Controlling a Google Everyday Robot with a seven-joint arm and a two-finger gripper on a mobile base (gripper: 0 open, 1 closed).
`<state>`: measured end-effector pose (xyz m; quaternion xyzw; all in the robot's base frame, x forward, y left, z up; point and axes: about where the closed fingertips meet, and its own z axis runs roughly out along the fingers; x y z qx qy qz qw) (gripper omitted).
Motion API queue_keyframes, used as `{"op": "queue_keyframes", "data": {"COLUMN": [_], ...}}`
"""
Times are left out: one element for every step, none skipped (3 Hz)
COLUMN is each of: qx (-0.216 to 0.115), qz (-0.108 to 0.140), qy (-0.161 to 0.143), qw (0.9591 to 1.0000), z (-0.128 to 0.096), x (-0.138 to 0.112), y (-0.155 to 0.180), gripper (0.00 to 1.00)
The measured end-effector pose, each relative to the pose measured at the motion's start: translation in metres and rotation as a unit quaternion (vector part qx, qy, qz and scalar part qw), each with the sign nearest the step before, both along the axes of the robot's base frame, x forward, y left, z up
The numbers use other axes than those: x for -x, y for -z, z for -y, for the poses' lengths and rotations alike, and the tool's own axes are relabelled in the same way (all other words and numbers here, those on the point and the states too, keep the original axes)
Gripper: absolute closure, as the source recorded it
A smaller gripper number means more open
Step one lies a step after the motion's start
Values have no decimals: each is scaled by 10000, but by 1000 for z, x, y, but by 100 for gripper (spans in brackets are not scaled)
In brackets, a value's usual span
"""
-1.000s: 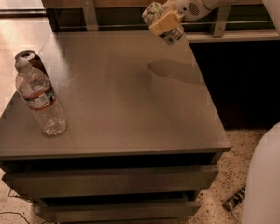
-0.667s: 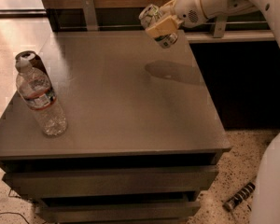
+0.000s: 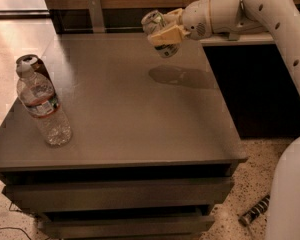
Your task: Place 7up can upright
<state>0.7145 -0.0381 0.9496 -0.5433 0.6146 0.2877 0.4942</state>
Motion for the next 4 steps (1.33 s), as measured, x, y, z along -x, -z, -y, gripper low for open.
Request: {"op": "queue_keyframes", "data": {"qx": [-421,-906,-1118,-1239], "qz": [-154,-377,-485,-575], "qy": [-83,-78,-101,-80], "qw": [9990,9951,9925,9906], "z": [-5,-7,-8,-8], "x": [1,4,4,-13], "y": [6,12,17,35], "gripper": [100,100,100,100]}}
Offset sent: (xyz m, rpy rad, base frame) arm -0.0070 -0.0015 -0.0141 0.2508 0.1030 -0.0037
